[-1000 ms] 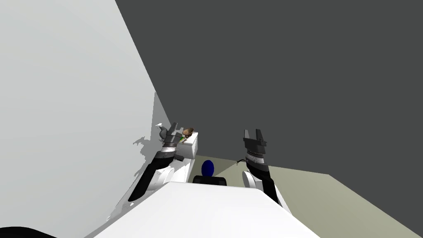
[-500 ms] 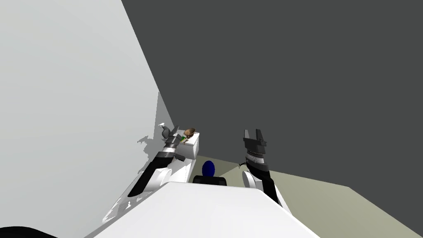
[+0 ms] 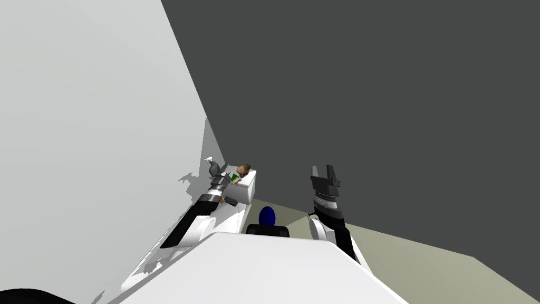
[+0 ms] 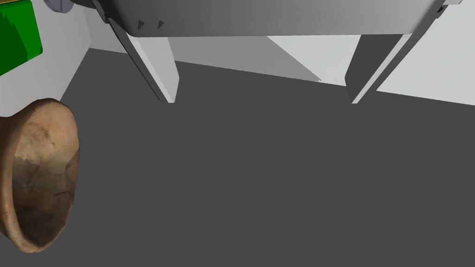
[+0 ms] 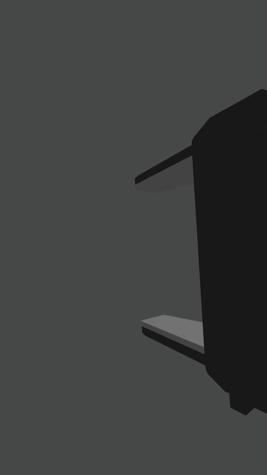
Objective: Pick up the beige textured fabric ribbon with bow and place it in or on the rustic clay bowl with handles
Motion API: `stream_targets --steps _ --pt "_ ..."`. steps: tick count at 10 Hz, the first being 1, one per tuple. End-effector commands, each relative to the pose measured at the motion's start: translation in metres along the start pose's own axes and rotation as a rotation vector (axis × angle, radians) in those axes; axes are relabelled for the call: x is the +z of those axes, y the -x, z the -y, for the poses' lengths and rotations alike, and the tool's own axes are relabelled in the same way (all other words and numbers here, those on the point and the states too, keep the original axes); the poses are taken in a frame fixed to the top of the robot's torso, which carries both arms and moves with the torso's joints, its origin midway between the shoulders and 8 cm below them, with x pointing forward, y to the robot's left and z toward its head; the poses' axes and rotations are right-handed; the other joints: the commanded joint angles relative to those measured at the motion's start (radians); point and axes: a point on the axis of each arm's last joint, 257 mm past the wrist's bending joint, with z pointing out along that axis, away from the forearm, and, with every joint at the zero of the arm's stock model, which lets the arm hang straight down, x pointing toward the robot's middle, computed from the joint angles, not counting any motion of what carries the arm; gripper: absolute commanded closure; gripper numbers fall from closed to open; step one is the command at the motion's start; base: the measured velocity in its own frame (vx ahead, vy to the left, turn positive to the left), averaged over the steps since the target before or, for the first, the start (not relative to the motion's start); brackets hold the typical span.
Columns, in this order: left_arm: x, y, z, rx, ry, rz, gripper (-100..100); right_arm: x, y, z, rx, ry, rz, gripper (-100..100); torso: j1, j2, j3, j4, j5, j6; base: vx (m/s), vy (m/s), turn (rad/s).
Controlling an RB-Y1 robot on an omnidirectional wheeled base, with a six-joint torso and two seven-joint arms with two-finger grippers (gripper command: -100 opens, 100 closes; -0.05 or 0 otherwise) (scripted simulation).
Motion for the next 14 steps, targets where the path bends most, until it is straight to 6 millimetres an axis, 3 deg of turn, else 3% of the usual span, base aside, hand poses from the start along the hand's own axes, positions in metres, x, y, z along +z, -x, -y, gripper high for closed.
stream_targets --steps 1,2,13,14 --pt "-0.001 0.009 -0.022 -0.025 0.069 0.014 -100 0.000 0.000 0.000 0.000 0.000 0.000 0 0.000 0.000 0.000 0.000 0.000 0.000 0.030 -0.011 0.114" --pt "-0.001 0.009 -0.024 -0.025 0.077 0.015 -100 0.000 0.000 0.000 0.000 0.000 0.000 0 0.000 0.000 0.000 0.000 0.000 0.000 0.025 -0.010 0.068" --pt "-0.037 0.059 -0.131 -0.173 0.436 0.127 -100 0.000 0.000 0.000 0.000 0.000 0.000 0 0.000 0.000 0.000 0.000 0.000 0.000 0.032 -0.014 0.085" --pt "-0.037 0.059 -0.132 -0.173 0.441 0.128 -100 0.000 0.000 0.000 0.000 0.000 0.000 0 0.000 0.000 0.000 0.000 0.000 0.000 0.038 -0.015 0.082"
